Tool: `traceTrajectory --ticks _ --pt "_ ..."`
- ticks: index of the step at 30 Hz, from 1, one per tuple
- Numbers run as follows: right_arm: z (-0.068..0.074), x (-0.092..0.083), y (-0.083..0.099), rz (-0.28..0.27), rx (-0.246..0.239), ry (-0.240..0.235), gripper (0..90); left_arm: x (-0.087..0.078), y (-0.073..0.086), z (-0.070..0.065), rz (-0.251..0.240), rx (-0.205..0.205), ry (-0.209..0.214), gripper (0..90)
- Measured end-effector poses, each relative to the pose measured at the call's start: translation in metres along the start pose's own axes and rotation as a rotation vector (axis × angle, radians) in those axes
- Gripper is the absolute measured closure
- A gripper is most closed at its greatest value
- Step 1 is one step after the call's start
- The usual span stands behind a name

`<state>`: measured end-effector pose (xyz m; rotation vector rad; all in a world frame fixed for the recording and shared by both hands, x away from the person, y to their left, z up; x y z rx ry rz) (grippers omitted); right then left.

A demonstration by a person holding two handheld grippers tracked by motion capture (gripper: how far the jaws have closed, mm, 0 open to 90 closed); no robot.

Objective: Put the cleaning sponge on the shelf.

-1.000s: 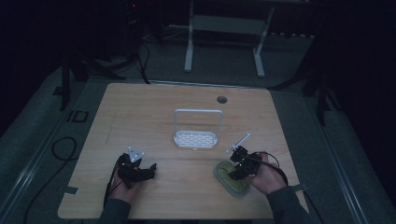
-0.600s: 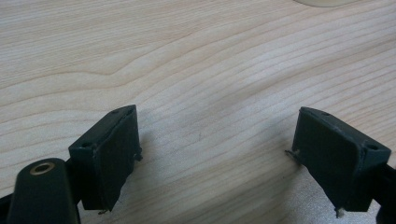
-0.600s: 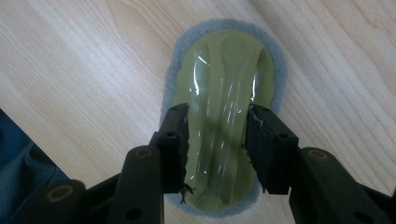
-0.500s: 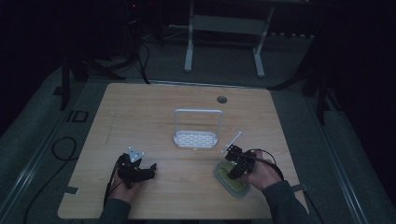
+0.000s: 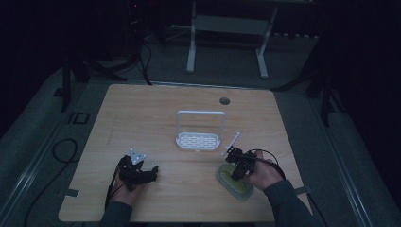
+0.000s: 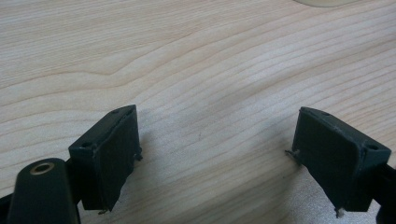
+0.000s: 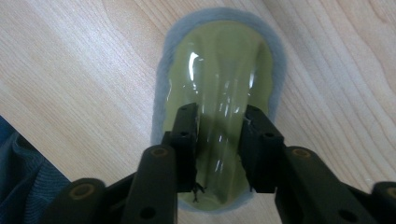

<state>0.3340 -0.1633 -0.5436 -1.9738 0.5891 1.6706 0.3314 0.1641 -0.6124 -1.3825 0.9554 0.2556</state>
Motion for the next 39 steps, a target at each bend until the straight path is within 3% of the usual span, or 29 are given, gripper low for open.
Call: traceTrajectory --ticks 13,20,32,39 --pt "0.001 -0.007 -0.003 -0.023 -0.090 0.048 71.3 0.000 0.000 0.000 -0.001 -0.002 0.000 15.2" --pt "0.001 -0.014 -0.009 -0.074 -0.177 0.104 71.4 0.000 0.000 0.000 -0.001 -0.003 0.000 15.2" --pt "-0.002 -0.022 -0.021 -0.146 -0.226 0.166 71.5 0.000 0.000 0.000 -0.001 -0.003 0.000 15.2" --pt "0.000 -0.027 -0.030 -0.183 -0.292 0.196 71.5 0.000 0.000 0.000 -0.001 -0.003 0.000 15.2"
Point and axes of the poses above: each handheld gripper's, and its own axes: x roughly forward along the jaws, y roughly out of its underside, z roughly to its left, the point moved 7 cm from there along x, roughly forward along the jaws, and after that the axes turned 8 degrees about y, right-handed, at the moved point
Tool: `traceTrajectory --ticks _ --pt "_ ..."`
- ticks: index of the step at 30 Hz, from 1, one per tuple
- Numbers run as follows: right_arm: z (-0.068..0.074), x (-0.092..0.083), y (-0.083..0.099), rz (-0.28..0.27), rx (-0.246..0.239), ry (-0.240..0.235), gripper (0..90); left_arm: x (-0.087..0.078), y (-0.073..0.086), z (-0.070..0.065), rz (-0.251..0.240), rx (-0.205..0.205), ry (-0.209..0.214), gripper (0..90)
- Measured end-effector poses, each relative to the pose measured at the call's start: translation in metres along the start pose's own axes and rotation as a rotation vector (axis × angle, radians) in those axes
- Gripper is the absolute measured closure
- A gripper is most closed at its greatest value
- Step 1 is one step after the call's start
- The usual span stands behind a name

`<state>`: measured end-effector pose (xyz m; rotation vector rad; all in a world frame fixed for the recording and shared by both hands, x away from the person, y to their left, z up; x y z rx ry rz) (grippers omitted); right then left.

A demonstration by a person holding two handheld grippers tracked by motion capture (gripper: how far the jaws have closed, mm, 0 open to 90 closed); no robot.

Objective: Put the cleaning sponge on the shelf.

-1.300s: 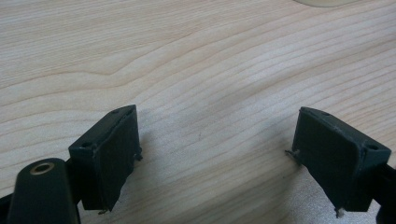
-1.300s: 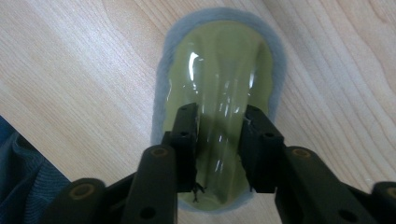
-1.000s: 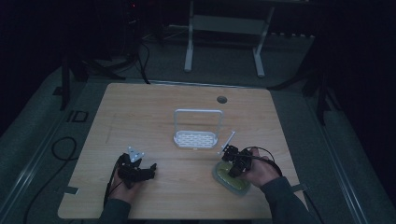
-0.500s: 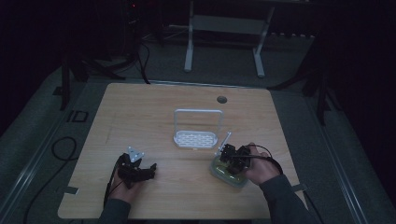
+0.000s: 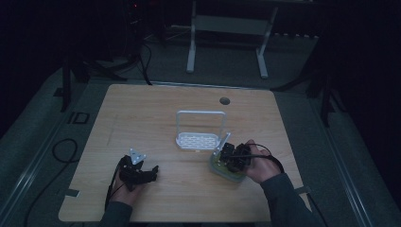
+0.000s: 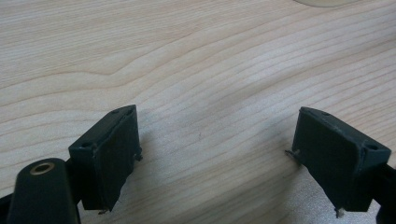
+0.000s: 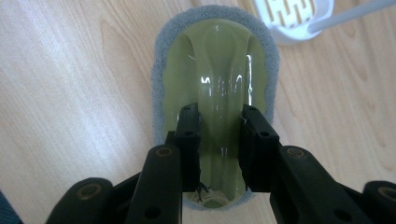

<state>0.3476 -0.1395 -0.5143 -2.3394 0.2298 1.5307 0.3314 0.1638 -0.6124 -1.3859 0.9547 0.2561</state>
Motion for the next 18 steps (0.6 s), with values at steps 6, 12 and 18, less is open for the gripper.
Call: traceTrajectory --ticks 6,12,18 --pt "-0.001 -0.002 -0.009 -0.013 -0.037 0.019 71.5 0.000 0.000 0.000 0.000 0.000 0.000 15.2" --pt "-0.001 -0.002 -0.016 -0.028 -0.061 0.034 71.5 0.000 0.000 0.000 -0.002 0.001 0.003 15.2" --pt "-0.004 -0.003 -0.023 -0.034 -0.085 0.040 71.5 0.000 0.000 -0.001 -0.002 0.002 0.004 15.2"
Point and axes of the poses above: each handheld gripper's, and its own axes: x roughly forward along the jaws, y roughly out of its underside, z roughly to its left, the point moved 7 cm from there along x, roughly forward along the jaws, and after that the axes turned 8 degrees about y, right-handed, at the moved point
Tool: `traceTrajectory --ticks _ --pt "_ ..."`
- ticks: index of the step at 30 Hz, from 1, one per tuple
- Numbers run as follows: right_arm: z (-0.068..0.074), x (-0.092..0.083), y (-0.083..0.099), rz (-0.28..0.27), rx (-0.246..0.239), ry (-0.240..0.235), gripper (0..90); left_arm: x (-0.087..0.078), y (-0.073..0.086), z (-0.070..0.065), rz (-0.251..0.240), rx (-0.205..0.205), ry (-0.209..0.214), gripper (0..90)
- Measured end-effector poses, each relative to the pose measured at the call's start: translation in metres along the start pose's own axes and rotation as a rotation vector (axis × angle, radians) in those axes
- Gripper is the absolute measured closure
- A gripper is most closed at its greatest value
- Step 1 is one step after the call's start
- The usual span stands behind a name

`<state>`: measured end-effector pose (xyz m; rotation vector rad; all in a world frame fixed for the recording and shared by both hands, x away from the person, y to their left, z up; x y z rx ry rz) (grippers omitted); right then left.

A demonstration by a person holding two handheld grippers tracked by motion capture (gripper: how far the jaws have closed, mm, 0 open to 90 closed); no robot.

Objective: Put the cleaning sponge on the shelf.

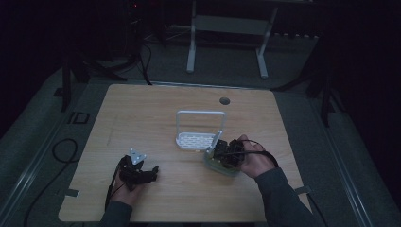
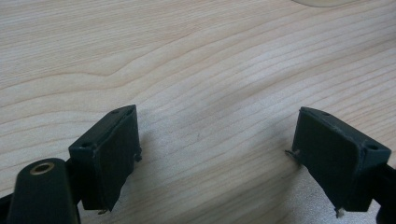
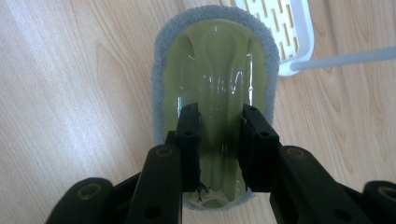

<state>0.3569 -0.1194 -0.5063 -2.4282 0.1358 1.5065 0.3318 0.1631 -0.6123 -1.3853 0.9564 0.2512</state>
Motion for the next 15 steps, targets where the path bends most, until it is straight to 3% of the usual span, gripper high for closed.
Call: traceTrajectory --ticks 15 --pt "-0.001 0.003 -0.013 -0.011 -0.054 0.030 71.5 0.000 0.000 0.000 0.000 0.002 0.002 15.2"
Point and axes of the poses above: each handheld gripper's, and its own axes: x roughly forward along the jaws, y roughly out of its underside, z roughly to its left, the point moved 7 cm from there along x, roughly forward along the jaws, and after that the axes turned 8 degrees about y, right-handed, at the moved point
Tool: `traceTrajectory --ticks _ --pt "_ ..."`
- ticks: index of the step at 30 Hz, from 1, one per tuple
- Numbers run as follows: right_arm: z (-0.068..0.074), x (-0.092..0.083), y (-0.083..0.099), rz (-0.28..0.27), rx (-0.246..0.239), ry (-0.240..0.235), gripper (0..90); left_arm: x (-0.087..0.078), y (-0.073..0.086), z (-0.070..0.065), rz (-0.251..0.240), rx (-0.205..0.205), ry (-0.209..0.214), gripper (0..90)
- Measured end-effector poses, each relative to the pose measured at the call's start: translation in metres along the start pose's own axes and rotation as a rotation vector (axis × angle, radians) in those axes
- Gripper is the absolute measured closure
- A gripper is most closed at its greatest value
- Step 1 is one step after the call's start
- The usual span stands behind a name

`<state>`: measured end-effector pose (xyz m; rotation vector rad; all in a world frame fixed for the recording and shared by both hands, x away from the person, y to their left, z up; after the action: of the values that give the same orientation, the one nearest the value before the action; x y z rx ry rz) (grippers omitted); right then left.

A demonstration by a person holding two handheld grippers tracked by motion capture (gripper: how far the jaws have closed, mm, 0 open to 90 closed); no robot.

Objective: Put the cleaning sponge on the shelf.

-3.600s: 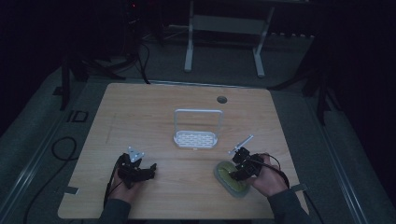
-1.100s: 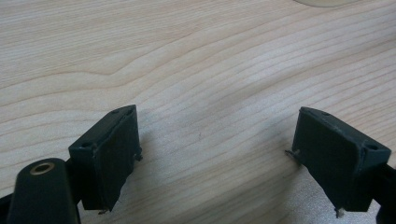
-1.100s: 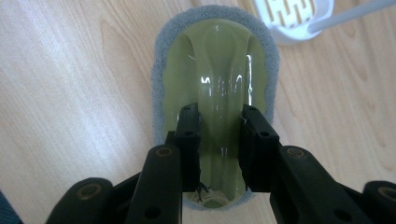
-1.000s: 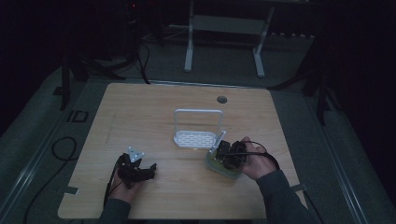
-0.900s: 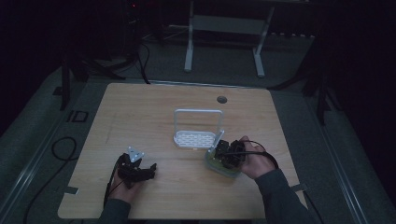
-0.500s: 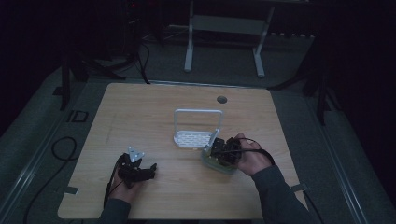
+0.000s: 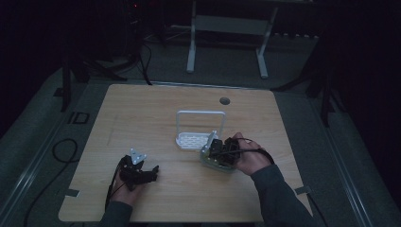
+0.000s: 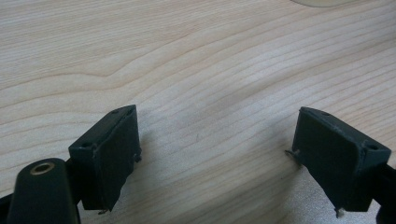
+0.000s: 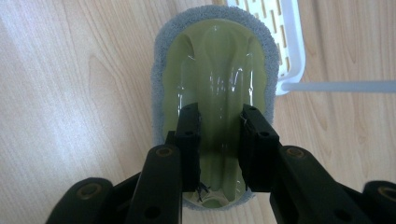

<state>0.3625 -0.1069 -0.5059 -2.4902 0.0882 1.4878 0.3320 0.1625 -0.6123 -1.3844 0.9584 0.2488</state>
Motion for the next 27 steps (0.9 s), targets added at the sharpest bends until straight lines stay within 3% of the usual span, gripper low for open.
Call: traceTrajectory --ticks 27 --pt "-0.004 0.003 -0.022 -0.007 -0.085 0.057 71.5 0.000 0.000 0.000 0.000 0.001 0.000 15.2"
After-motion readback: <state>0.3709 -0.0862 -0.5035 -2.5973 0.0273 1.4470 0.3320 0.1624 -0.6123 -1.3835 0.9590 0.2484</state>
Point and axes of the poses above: each handheld gripper's, and its own axes: x roughly forward along the jaws, y roughly out of its underside, z roughly to its left, the point moved 7 cm from there along x, roughly forward along the jaws, and after that the axes turned 8 degrees about y, right-handed, at the moved point
